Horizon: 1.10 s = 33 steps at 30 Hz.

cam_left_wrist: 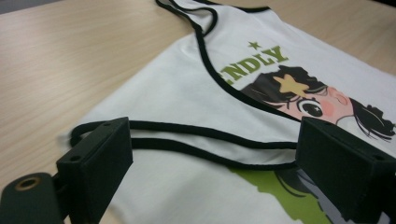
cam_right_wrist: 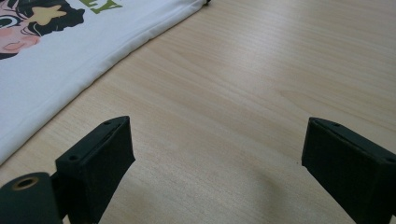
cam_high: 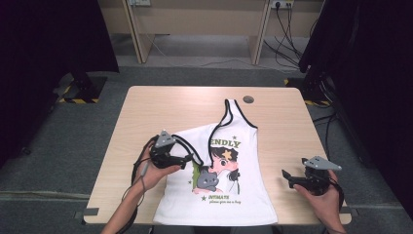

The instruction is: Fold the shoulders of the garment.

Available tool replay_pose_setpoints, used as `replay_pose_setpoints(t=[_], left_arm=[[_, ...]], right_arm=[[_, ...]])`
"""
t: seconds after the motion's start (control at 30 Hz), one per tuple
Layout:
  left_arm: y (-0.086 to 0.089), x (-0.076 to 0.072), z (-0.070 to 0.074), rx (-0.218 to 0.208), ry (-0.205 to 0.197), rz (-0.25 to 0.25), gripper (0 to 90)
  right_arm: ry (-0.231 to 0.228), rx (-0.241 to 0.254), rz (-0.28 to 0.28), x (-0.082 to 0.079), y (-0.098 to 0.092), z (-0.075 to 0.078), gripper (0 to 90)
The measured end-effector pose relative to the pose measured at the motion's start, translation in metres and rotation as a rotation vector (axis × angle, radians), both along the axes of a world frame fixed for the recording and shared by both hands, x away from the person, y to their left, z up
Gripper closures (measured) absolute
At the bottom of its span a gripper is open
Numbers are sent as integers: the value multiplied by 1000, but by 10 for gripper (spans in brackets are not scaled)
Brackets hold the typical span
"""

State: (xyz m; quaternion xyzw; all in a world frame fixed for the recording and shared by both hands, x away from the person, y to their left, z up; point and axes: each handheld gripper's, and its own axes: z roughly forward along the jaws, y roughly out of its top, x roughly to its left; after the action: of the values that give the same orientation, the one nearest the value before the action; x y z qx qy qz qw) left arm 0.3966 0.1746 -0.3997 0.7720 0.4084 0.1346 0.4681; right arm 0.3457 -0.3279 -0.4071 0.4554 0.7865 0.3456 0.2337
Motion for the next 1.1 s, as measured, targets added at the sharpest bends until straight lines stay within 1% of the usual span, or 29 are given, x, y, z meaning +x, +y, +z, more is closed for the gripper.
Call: replay_pose_setpoints(t=[0.07, 0.17, 0.23, 0.47, 0.57, 0.67, 0.83, 0.97, 1.1], left_arm=[[12, -2, -1, -29, 7, 25, 103], [29, -7, -2, -49, 5, 71, 103], [38, -11, 0, -68, -3, 96, 104], [64, -26, 14, -101, -53, 170, 106], [74, -36, 14, -116, -62, 205, 107], [83, -47, 9, -129, -59, 241, 107], [96, -63, -4, -125, -44, 284, 108], [108, -71, -11, -128, -32, 330, 108], [115, -74, -18, -141, -23, 376, 108]], right_arm=[[-5, 3, 0, 0, 0, 1, 95], [-8, 9, 1, 0, 1, 3, 95], [-12, 9, 3, 1, 2, 4, 94], [-18, 15, 3, 2, 2, 6, 94], [-19, 16, 3, 2, 2, 7, 94], [-22, 19, -1, 2, 1, 8, 93], [-23, 18, -3, 3, 0, 8, 92], [-24, 17, -3, 3, 1, 9, 92], [-23, 11, 3, 5, 3, 8, 91]])
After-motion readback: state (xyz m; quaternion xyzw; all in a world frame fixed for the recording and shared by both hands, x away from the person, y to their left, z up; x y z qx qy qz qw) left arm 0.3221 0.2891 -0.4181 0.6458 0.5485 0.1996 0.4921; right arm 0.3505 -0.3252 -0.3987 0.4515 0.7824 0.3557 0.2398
